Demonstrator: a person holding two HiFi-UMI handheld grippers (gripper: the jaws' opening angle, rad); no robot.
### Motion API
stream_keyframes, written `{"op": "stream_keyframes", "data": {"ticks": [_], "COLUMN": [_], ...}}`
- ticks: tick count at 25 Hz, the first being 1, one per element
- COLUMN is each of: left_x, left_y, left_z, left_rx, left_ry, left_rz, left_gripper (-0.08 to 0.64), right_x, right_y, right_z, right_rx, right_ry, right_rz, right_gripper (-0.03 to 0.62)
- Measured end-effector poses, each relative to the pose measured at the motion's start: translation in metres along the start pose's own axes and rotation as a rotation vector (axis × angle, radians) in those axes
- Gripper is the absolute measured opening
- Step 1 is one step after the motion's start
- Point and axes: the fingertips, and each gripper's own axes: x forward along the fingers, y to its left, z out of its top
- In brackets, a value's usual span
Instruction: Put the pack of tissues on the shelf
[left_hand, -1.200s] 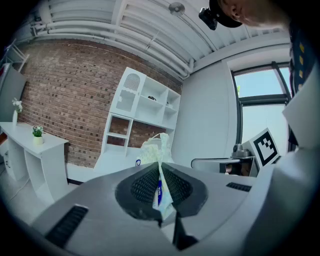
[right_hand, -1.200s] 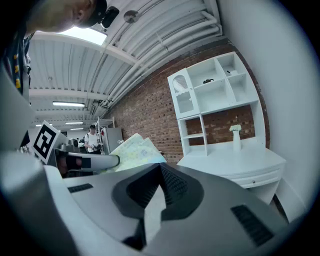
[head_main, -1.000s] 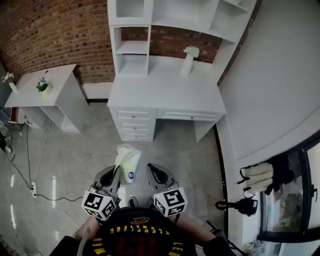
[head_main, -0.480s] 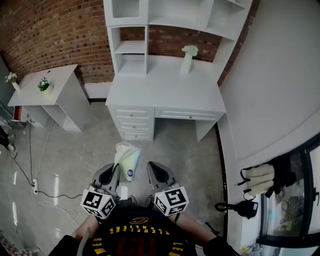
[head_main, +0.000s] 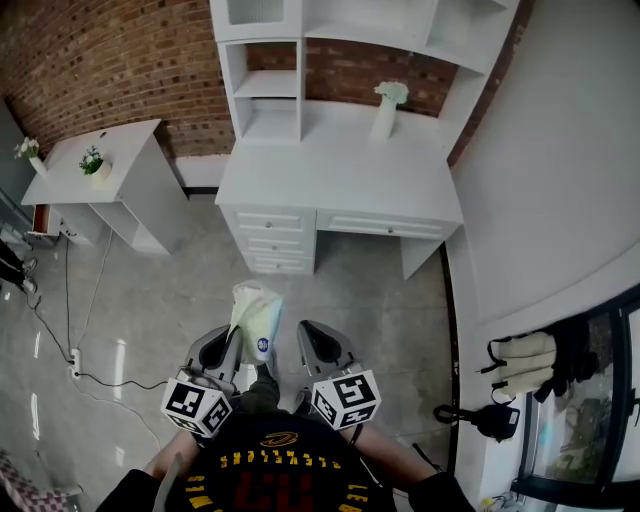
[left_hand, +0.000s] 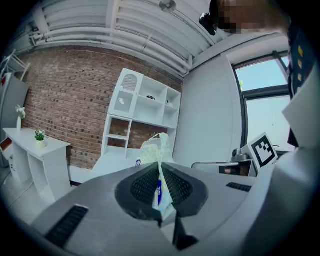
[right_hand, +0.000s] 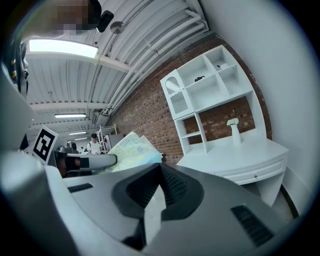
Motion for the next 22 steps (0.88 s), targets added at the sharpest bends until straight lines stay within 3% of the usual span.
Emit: {"op": "stream_keyframes", "data": {"ticks": [9, 22], "left_x": [0.045, 0.114], "left_y": [0.042, 0.153], "left_z": [0.017, 0.052], "left_rx": [-0.012, -0.025], "left_ry": [-0.028, -0.042], "left_rz": [-0.068, -0.146], "left_gripper": [0.008, 0.008], "right_x": [0.056, 0.181], "right_y": [-0.02, -0.029], "right_z": [0.008, 0.027], "right_rx": [0.002, -0.016], "right_ry": [0.017, 0.033], "right_rz": [-0.045, -0.126], "right_gripper": [0.006, 0.006]}}
